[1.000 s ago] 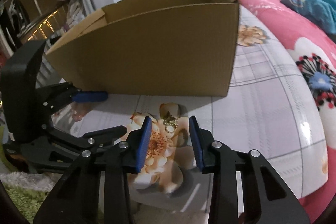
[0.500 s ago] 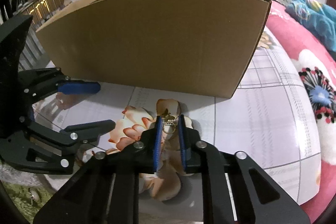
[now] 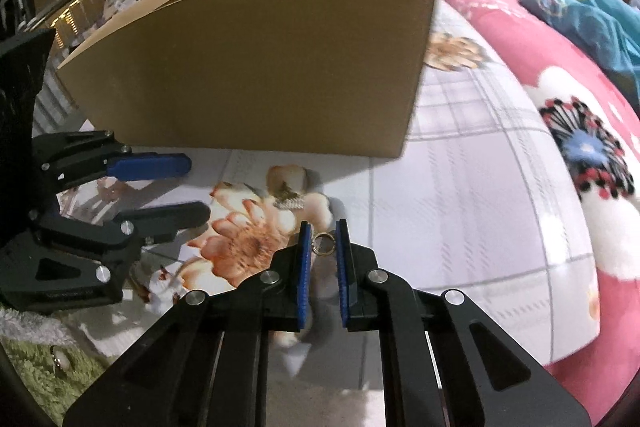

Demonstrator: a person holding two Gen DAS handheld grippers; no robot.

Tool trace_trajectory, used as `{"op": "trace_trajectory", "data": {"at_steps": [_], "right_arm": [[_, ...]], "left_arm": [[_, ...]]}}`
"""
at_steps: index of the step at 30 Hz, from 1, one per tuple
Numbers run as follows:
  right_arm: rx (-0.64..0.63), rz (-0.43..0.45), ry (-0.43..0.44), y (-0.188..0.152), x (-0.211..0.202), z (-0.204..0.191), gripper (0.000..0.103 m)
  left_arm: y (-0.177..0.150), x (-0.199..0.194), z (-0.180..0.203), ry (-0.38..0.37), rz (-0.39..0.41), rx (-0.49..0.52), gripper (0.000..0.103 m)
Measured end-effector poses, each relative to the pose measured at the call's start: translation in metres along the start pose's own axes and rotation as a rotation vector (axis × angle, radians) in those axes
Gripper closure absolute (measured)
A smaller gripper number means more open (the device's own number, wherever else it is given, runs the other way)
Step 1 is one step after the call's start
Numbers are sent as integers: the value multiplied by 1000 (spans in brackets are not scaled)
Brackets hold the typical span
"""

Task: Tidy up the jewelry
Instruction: 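Close the right gripper on the gold earring, then lift the gold earring and carry it over the box with the right gripper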

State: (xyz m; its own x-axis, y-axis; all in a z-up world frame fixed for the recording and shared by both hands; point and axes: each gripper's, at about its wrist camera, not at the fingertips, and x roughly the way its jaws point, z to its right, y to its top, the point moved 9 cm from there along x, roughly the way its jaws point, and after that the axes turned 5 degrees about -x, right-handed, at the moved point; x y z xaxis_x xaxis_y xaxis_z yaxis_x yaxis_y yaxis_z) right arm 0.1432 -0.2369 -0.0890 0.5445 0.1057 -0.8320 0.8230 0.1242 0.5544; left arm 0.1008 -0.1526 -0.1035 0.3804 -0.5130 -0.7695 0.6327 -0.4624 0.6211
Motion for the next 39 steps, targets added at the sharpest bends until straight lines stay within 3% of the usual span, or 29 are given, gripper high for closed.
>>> {"op": "trace_trajectory", "data": {"at_steps": [5, 13, 23, 26, 39], "right_arm": [[18, 10, 0, -2, -2, 4, 93], [34, 31, 21, -5, -1, 10, 93], [42, 51, 42, -10, -6, 9, 93], [46, 55, 46, -10, -7, 9, 93], [48, 64, 67, -10, -6, 14, 93]], "left_arm": [[17, 10, 18, -52, 12, 35, 76], [22, 30, 23, -45, -33, 35, 85], [23, 39, 27, -2, -52, 81, 87], [24, 41, 31, -5, -53, 86, 93], [24, 37, 27, -9, -42, 74, 95]]}}
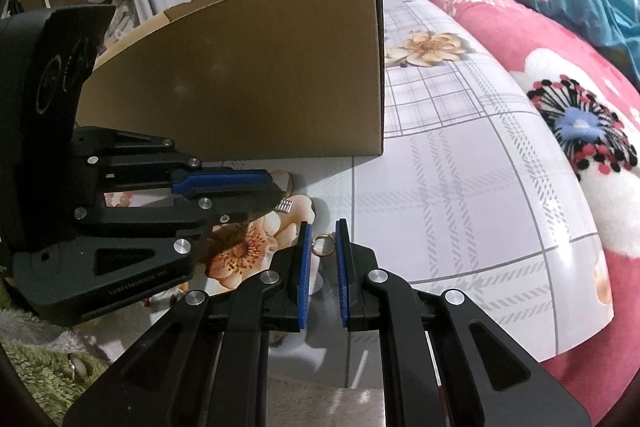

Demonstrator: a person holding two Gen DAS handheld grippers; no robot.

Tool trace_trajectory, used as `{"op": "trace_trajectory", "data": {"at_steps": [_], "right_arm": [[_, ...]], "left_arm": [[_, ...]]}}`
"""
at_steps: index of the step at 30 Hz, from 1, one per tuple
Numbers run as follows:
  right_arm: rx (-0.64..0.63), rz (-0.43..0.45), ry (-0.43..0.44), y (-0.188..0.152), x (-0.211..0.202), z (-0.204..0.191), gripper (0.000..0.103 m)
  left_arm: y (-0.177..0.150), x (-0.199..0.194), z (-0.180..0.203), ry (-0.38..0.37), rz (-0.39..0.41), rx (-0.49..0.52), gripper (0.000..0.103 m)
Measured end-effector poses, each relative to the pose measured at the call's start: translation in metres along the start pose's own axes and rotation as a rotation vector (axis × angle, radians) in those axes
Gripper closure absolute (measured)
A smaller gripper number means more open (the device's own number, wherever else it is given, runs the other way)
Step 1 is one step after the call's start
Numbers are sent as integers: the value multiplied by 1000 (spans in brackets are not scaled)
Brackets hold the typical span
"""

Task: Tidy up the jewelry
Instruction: 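Lift the gold earring and carry it over the box with the right gripper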

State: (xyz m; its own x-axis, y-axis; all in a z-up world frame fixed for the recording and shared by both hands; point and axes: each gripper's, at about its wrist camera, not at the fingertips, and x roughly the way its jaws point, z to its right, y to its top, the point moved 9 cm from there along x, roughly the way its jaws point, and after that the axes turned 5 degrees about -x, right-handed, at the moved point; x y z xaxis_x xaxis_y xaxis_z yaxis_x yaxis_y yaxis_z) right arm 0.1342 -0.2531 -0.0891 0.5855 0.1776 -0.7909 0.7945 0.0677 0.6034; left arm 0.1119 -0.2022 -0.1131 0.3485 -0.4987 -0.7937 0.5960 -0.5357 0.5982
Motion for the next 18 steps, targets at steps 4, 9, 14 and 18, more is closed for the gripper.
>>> {"op": "trace_trajectory", "data": {"at_steps": [4, 9, 14, 18], "right_arm": [[2, 2, 1, 0, 0, 0, 93], [-7, 17, 1, 4, -6, -2, 93], [-18, 41, -8, 11, -16, -5, 93], [-36, 86, -13, 26, -34, -10, 93]], "left_arm": [[0, -7, -1, -2, 16, -1, 95], [0, -20, -1, -10, 37, -2, 95], [5, -49, 0, -21, 90, -5, 95], [14, -81, -2, -15, 158, -5, 95]]}}
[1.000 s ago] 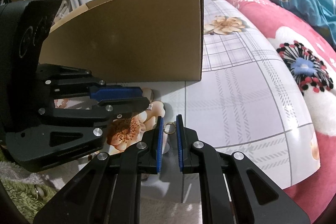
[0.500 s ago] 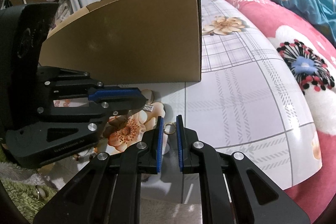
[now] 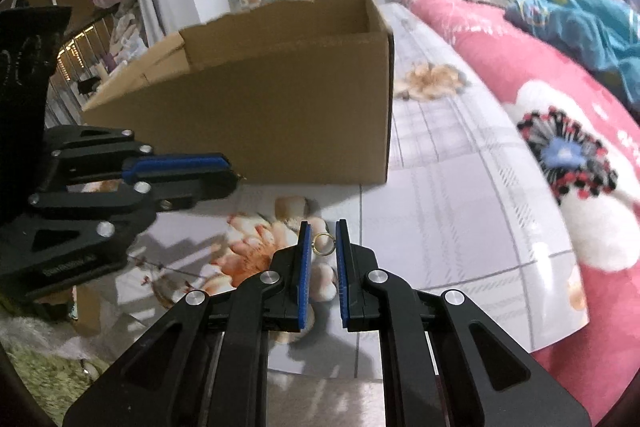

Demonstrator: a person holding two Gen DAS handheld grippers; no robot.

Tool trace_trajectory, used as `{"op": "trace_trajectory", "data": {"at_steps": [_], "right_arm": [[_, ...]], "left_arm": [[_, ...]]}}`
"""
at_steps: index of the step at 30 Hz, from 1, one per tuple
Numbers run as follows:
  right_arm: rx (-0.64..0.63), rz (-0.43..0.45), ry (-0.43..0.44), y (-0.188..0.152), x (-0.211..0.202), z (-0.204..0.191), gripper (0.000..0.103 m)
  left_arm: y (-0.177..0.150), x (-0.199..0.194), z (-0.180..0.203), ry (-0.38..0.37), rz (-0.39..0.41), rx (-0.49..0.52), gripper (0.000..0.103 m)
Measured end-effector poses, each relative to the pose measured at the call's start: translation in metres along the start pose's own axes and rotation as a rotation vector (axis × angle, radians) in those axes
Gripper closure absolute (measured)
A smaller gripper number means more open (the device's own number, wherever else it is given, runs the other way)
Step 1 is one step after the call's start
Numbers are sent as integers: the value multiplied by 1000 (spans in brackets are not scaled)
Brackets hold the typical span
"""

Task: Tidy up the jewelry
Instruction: 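Lift the gold earring and carry it over the box with the right gripper, then open the right gripper to drop the gold earring into the box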

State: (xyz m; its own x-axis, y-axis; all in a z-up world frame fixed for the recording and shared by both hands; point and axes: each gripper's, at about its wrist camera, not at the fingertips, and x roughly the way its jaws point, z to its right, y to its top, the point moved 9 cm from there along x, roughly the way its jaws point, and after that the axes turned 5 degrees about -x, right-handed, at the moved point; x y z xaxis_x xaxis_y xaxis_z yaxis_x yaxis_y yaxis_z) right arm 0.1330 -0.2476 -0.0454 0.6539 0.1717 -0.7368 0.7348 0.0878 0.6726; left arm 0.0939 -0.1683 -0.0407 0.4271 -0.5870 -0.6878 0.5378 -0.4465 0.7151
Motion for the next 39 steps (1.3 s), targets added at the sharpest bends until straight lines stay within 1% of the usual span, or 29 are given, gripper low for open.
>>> {"op": "trace_trajectory", "data": {"at_steps": [5, 8, 10, 12, 15, 18, 23, 26, 28, 30, 36, 39], "right_arm": [[-38, 74, -2, 33, -21, -6, 93], [-46, 125, 22, 55, -31, -11, 93], [-42, 154, 39, 70, -33, -14, 93], [-32, 173, 65, 89, -28, -16, 93], [-22, 166, 93, 108, -12, -18, 93], [-8, 122, 125, 126, 14, -23, 93], [5, 16, 102, 142, 57, -27, 93], [26, -24, 93, 147, 76, -28, 92], [35, -34, 75, 147, 81, -28, 91], [53, -38, 78, 143, 82, -26, 83], [71, -15, 77, 141, 72, -19, 73], [84, -4, 76, 142, 68, -15, 70]], "left_arm": [[25, -44, -17, 19, 104, -33, 95], [36, -62, -36, 63, 143, -48, 95], [39, -66, -49, 95, 151, -59, 95], [41, -65, -65, 125, 135, -78, 95], [39, -51, -94, 159, 76, -138, 95], [31, -35, -120, 194, 7, -173, 95], [24, -11, -141, 233, -76, -194, 95], [23, -7, -145, 240, -101, -204, 94], [22, -5, -146, 248, -110, -207, 94], [21, -3, -150, 246, -127, -224, 94], [19, -6, -154, 272, -132, -237, 85], [20, -9, -153, 283, -126, -236, 81]]}}
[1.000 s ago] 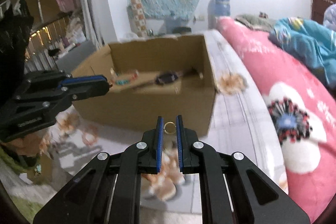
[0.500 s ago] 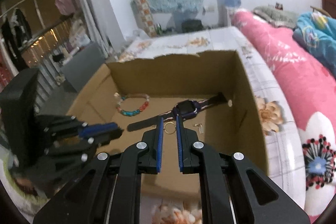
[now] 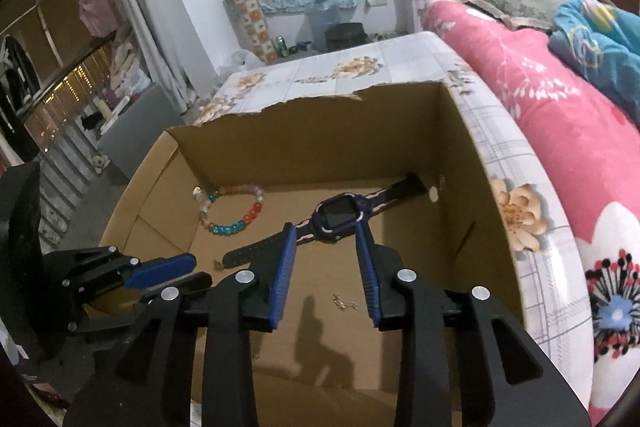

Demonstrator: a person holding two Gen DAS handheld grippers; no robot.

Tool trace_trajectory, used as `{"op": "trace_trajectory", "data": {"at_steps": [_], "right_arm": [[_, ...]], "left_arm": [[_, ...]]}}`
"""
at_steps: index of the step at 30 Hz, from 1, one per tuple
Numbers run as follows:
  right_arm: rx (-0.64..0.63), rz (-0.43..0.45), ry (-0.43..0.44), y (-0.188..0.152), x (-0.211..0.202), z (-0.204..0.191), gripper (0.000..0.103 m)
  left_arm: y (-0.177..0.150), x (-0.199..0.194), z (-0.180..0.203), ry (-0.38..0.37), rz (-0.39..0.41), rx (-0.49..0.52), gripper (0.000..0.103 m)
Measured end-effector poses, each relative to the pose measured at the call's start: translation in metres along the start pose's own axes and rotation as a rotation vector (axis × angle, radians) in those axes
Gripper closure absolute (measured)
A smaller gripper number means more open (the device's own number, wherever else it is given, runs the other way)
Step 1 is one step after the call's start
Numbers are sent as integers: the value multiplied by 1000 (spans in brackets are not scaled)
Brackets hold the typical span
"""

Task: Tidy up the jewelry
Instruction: 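Open the right gripper to drop the gold earring into the box, then withdraw both open grippers from the box back over the sheet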

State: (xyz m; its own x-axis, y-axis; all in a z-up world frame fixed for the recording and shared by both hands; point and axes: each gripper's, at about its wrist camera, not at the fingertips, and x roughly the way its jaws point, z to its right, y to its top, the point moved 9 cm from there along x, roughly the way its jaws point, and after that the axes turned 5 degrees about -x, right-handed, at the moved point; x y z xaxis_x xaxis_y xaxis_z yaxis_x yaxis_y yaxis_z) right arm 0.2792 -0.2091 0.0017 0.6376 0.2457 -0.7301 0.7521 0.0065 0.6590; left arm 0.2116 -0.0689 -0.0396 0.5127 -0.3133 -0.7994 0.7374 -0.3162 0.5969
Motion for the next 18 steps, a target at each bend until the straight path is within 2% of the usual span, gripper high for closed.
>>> {"op": "trace_trajectory", "data": {"at_steps": [2, 9, 14, 18], "right_arm": [[11, 12, 5, 0, -5, 1, 64], [18, 79, 24, 3, -32, -2, 57], [25, 158, 50, 3, -67, -1, 50], [8, 229, 31, -9, -104, 11, 43]], "left_arm": [[1, -3, 2, -1, 12, -3, 75], [1, -25, 9, -26, 63, -16, 60], [1, -60, 15, -71, 152, -17, 42], [-7, -86, 23, -99, 205, 2, 33]]}}
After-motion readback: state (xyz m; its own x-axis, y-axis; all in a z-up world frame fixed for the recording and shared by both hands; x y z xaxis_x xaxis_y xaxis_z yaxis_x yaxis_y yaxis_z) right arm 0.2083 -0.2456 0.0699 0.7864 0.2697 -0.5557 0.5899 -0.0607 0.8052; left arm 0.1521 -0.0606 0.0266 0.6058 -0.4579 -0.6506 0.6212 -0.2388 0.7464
